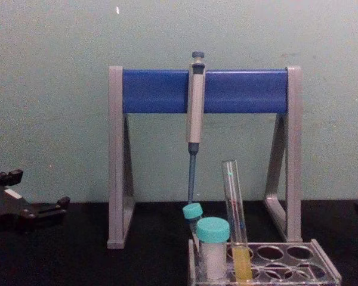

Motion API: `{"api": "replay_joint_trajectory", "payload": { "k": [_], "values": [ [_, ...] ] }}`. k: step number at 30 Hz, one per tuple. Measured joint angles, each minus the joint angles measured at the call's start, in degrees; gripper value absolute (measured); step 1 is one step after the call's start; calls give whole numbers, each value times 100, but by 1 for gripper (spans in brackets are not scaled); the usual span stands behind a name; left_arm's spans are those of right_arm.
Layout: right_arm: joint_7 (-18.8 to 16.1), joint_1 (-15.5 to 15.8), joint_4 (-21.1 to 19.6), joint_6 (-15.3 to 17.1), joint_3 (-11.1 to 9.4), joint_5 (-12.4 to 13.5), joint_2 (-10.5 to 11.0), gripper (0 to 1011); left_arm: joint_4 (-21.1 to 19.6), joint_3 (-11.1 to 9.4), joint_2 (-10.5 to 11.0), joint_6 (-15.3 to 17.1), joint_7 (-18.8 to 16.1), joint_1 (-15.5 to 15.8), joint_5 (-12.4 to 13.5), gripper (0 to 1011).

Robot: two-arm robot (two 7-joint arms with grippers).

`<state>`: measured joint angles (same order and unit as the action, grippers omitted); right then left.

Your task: Pick up the test tube from the test tube rack, shake it, then place it back into the test tube rack.

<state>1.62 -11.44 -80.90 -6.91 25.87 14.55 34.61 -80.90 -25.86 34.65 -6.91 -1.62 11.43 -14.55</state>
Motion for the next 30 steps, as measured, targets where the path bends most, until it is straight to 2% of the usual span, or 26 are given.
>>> {"api": "replay_joint_trajectory", "payload": {
  "k": [30],
  "values": [
    [0, 0, 0, 0, 0, -1, 4, 1000, 0, 0, 0, 0, 0, 0, 0, 1001]
  ]
}}
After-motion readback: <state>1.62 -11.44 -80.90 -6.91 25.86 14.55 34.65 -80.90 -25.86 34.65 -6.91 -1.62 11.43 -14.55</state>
